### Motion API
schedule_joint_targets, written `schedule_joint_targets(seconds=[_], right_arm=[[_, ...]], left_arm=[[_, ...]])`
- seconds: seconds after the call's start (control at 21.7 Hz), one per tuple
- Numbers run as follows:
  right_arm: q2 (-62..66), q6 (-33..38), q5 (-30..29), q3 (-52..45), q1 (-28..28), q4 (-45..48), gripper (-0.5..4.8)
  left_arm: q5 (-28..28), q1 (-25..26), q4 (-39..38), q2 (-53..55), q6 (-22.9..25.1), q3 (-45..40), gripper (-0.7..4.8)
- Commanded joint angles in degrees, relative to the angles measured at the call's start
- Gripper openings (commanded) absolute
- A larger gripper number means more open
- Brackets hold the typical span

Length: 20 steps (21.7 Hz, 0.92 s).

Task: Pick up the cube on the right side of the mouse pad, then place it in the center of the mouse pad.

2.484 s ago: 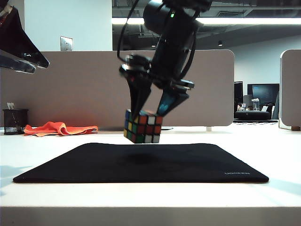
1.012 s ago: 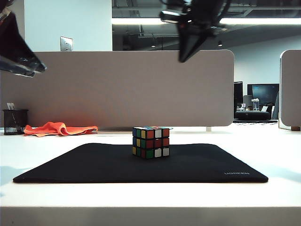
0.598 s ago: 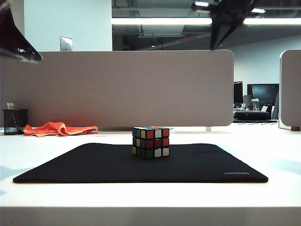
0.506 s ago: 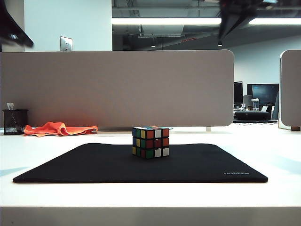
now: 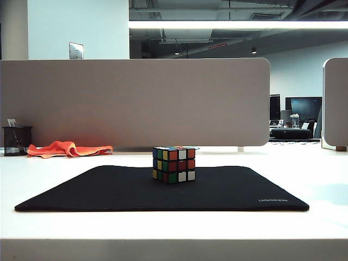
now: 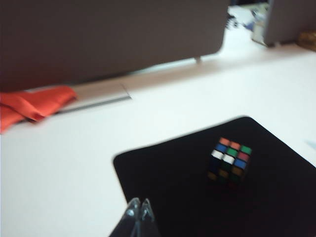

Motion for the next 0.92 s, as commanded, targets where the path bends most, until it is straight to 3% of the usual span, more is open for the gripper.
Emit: schedule_joint_targets(seconds=[0.05,0.37,0.6,0.74,0.92], right_arm=[[-7.5,0.3,0.3,-7.2,0.0,5.7,-0.04],[-24.7,0.2,3.7,-21.0,0.1,9.4,-0.04],[-36.1,0.2,5.4,-30.8,0.1,3.1,-0.04],[-41.9,7.0,8.8,-34.5,0.1,-5.0,-0.04],[-51.1,3.4,10.6,-38.6,0.4,-2.3,-0.04]], left_arm=[[-1.3,0.0,-0.2,-4.5,-1.9,-0.8,-0.06],[-6.2,0.0,3.2,-14.1,-9.4,-10.9,-0.06],[-9.6,0.0,4.2,-16.0,-10.6,-17.4,-0.06],[-11.4,-0.1,6.3,-16.0,-11.1,-19.7,-0.06],[-12.4,-0.1,7.4,-17.1,-11.2,-21.7,-0.06]])
